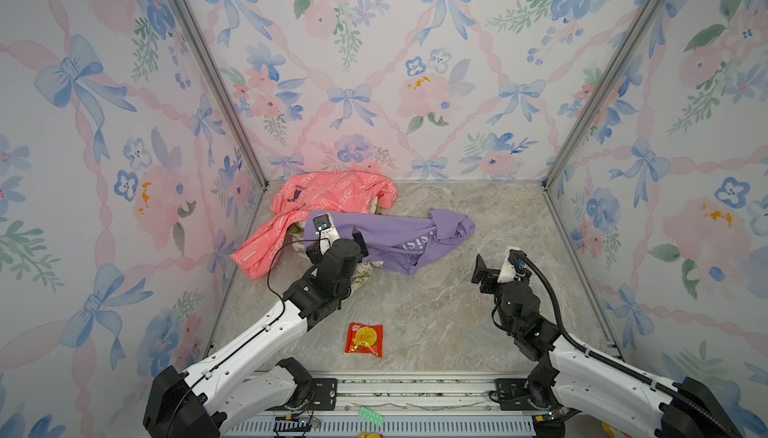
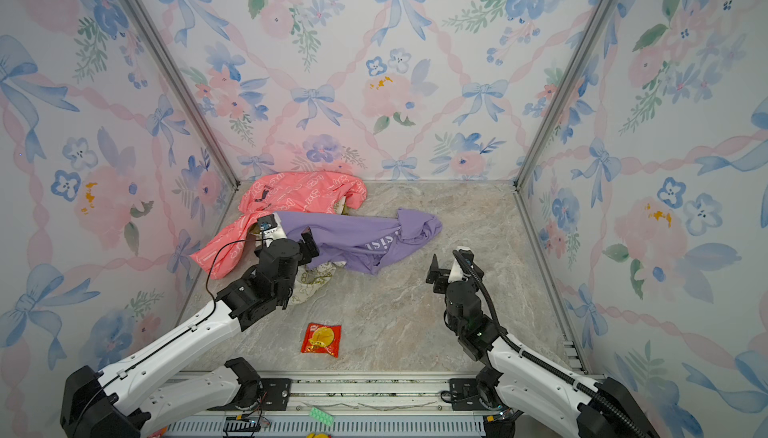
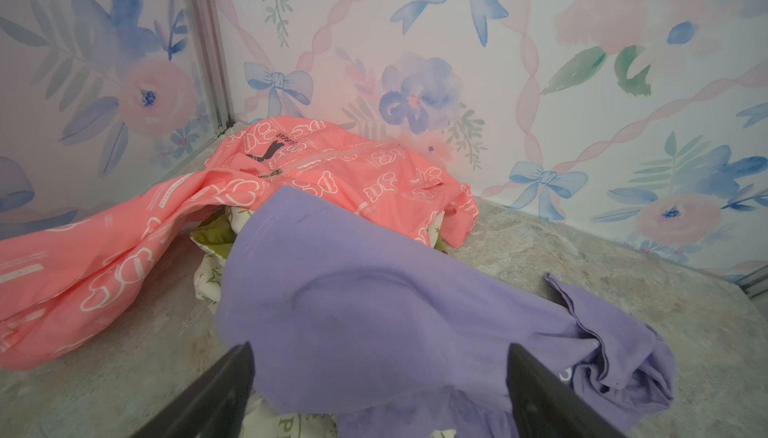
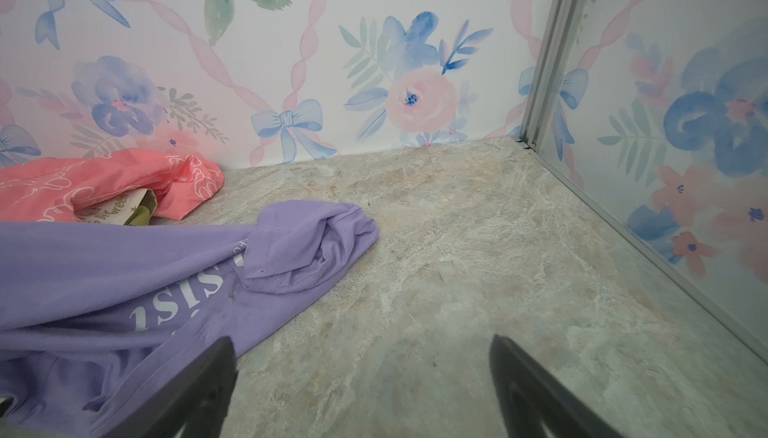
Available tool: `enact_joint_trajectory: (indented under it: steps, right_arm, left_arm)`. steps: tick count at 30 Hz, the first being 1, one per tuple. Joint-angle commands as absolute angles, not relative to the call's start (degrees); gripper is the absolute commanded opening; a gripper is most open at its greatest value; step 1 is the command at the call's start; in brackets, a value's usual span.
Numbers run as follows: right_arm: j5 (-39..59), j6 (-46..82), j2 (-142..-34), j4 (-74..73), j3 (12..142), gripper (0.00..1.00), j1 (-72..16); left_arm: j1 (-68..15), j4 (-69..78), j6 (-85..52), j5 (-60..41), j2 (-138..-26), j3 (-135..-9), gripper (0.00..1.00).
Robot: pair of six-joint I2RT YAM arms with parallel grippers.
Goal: Pick out a specific cloth from the pile
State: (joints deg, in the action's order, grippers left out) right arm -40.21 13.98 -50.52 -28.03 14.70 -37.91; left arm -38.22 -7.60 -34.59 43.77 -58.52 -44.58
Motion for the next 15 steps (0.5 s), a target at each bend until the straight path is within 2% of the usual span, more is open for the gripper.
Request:
enact_joint_trajectory:
  steps: [1, 9, 15]
  right_arm:
    - [-39.6, 14.2, -51.3, -29.5, 15.7, 0.97, -38.1]
    - [-39.4, 13.9, -52.2, -29.5, 15.9, 0.97, -38.1]
    - [-39.3, 13.8, -52.3, -29.5, 16.0, 0.97, -38.1]
  left_arm:
    - [-37.9, -13.6, -34.5, 41.7, -60.9, -46.7, 0.95]
    - [-37.9, -15.4, -30.5, 37.2, -72.9, -53.0, 0.90]
    - [-37.9, -15.6, -30.0, 40.7, -79.7, -55.6, 0.84]
